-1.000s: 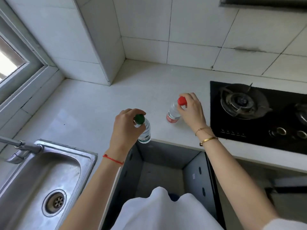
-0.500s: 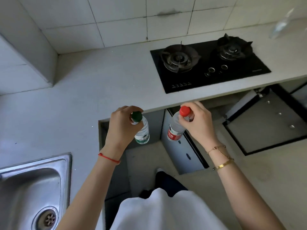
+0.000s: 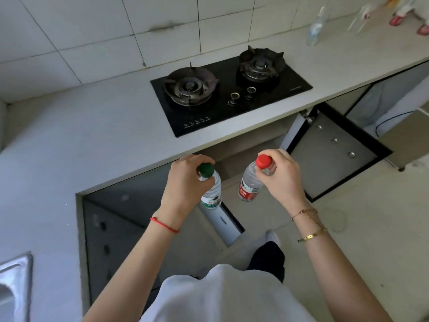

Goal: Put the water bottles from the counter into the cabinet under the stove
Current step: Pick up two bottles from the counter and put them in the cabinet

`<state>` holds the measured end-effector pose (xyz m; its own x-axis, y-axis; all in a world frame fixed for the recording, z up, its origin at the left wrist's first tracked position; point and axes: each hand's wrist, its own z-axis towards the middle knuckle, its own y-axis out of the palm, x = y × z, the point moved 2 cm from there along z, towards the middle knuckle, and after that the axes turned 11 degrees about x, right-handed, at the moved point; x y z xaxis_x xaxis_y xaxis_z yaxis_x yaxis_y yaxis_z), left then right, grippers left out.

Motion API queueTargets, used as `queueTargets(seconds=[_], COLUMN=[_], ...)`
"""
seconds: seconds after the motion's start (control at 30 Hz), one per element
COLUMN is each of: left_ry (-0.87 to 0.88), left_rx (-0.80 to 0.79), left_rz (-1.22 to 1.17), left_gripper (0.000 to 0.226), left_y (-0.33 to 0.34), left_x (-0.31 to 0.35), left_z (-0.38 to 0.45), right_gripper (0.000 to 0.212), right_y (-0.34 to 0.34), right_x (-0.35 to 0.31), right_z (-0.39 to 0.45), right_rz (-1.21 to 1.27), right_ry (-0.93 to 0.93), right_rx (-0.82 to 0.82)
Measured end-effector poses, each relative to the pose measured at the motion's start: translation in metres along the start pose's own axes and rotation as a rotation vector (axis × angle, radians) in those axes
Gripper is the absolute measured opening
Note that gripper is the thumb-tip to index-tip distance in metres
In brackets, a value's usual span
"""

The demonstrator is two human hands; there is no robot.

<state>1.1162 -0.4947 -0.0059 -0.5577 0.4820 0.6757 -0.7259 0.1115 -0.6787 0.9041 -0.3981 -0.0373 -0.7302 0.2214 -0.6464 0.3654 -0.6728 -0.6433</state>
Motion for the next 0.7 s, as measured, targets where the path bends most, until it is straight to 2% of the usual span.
queueTargets(seconds=[0.17,0.43,0.7], left_ry=[-0.078,-0.307,-0.482], left_rx=[0.045,0.233,0.303], left_rz=[0.028,0.05,0.117], left_gripper=[0.036,0.035,0.034], left_y=[0.068,0.171,0.245], left_x=[0.035,0.077,0.045], left_z=[0.019,0.053,0.08], right_gripper=[0.024,0.024,0.02], right_y=[-0.009,0.003,0.07], right_x=[0.065,0.149,0.193], right_z=[0.052,0.141,0.181], right_rz=[0.031,0.051,0.055], right_ry=[-0.069,-0.217,-0.208], right_rx=[-0.111,-0.38,-0.543])
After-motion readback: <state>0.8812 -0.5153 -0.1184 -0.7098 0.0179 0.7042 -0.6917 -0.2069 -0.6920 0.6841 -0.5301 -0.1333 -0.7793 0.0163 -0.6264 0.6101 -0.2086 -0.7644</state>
